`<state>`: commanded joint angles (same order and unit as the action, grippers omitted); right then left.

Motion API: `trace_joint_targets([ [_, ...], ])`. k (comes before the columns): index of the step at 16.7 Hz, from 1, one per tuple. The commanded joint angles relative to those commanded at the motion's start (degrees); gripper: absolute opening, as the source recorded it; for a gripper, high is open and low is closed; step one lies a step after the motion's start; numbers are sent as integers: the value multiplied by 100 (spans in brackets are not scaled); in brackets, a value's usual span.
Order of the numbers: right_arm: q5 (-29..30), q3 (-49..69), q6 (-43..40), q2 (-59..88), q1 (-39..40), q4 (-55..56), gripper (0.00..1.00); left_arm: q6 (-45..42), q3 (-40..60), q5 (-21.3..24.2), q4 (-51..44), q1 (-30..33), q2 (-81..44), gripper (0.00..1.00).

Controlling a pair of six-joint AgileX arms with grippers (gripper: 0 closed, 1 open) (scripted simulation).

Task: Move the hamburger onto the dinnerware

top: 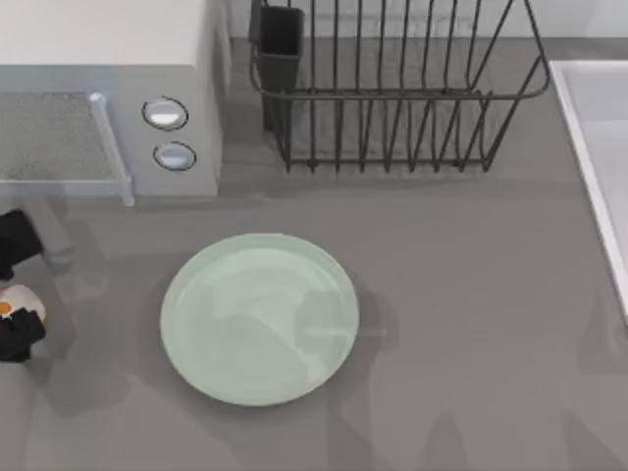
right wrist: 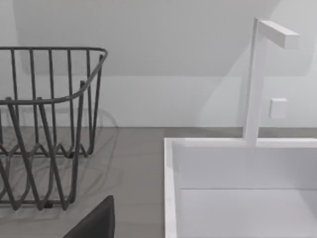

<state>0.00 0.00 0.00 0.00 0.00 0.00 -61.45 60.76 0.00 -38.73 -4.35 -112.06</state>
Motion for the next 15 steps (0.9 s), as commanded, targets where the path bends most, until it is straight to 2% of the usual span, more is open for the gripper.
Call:
trace_joint_targets([
  [10,0,0,0,0,0,0,100,0,0,0,0,0,0,2],
  [15,0,0,0,0,0,0,100,0,0,0,0,0,0,0],
])
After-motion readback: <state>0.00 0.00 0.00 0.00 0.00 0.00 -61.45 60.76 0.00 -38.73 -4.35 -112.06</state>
